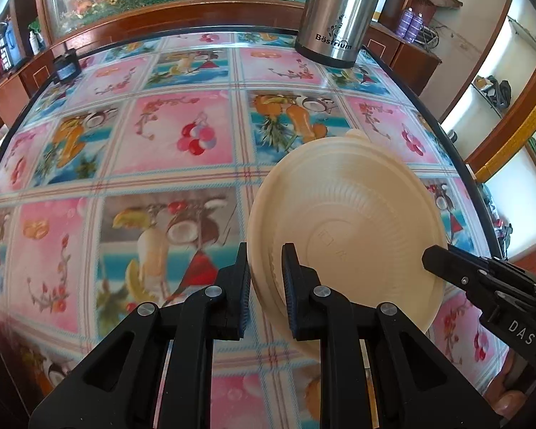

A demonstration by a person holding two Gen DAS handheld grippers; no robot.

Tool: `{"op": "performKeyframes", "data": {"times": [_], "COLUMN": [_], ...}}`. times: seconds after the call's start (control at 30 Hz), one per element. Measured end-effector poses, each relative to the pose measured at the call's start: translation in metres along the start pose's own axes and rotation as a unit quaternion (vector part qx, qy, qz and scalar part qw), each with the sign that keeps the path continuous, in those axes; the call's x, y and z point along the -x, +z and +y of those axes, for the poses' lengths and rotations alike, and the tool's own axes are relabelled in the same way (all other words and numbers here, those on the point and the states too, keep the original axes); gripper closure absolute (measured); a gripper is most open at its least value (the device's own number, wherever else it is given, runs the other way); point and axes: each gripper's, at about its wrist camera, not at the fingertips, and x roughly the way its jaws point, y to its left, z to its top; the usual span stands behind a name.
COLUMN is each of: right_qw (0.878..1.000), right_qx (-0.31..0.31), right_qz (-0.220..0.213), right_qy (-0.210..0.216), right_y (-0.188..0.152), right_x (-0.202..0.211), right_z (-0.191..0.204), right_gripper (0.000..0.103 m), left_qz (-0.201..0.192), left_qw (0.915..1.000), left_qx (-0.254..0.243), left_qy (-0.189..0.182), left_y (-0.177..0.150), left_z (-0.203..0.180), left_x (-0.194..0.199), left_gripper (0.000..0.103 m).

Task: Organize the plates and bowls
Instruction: 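Lift the beige paper bowl off the table with both grippers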

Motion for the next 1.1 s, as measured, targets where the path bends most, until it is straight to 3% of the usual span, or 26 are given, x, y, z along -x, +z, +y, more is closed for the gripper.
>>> {"op": "performKeyframes", "data": {"times": [1.1], "right_qw": [0.999], "right_qx": [0.043], "right_qz": [-0.007], "right_qy": [0.016], "right_y": [-0.045], "right_x": [0.022], "right_z": [0.073], "right_gripper": [0.084], "left_qz": [-0.039], "left_qw": [0.9988], "left_qx": [0.018], "left_qy": [0.020], "left_y": [-0.065], "left_z": [0.047], "left_x": [0.073], "left_gripper": [0.087]}}
